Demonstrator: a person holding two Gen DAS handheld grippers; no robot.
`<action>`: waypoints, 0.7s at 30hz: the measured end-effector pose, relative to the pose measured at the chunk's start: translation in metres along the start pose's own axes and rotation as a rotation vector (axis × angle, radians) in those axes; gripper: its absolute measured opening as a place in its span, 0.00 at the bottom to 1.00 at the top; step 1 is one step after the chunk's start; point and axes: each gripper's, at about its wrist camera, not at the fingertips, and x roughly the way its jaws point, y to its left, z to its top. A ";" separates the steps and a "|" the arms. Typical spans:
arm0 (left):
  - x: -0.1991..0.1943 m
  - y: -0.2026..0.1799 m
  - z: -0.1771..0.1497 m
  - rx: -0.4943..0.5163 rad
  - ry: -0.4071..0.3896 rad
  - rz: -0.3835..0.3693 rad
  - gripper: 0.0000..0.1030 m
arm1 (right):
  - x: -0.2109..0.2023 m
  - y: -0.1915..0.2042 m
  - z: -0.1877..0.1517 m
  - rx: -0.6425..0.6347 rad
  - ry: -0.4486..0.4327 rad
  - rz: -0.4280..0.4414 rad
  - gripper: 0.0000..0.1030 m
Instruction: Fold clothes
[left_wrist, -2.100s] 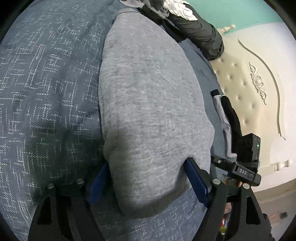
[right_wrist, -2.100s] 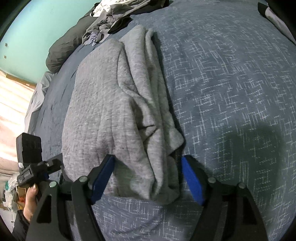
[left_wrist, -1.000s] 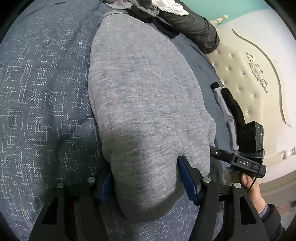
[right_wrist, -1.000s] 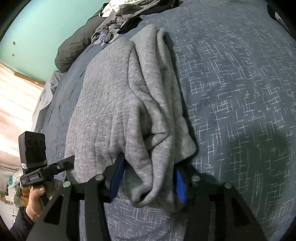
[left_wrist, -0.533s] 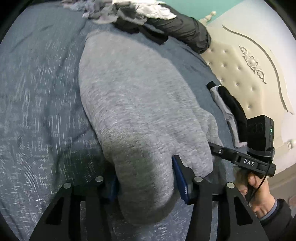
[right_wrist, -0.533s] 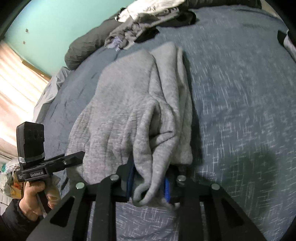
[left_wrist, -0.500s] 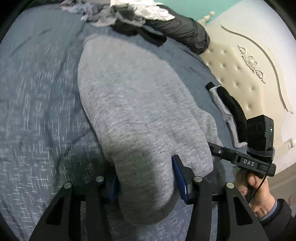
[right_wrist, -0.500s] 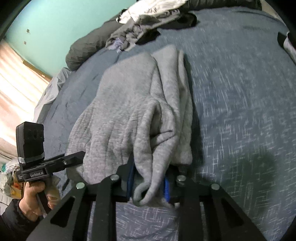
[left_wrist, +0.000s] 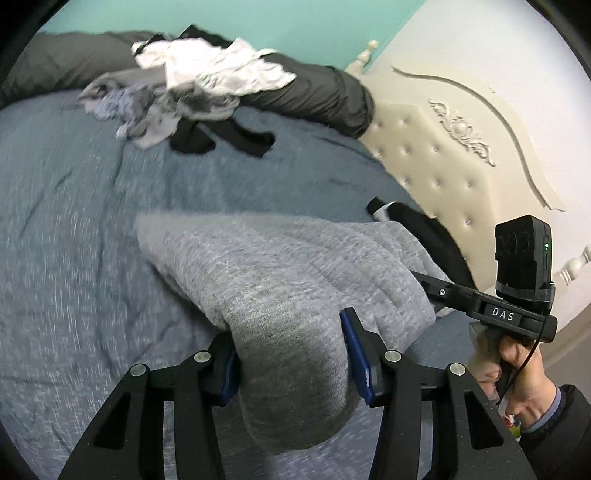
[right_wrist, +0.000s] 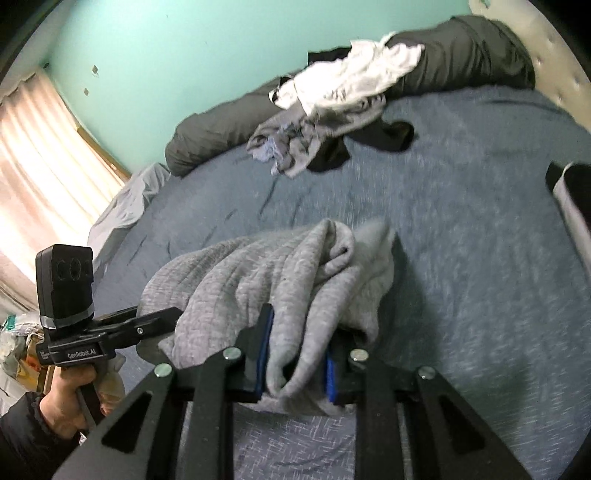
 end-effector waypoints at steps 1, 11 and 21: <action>-0.003 -0.007 0.005 0.009 -0.007 -0.002 0.50 | -0.007 0.000 0.004 -0.004 -0.009 -0.002 0.22; -0.014 -0.076 0.035 0.077 -0.042 -0.037 0.50 | -0.082 -0.004 0.029 -0.037 -0.072 -0.047 0.22; 0.003 -0.148 0.060 0.135 -0.051 -0.087 0.50 | -0.152 -0.029 0.042 -0.049 -0.123 -0.102 0.22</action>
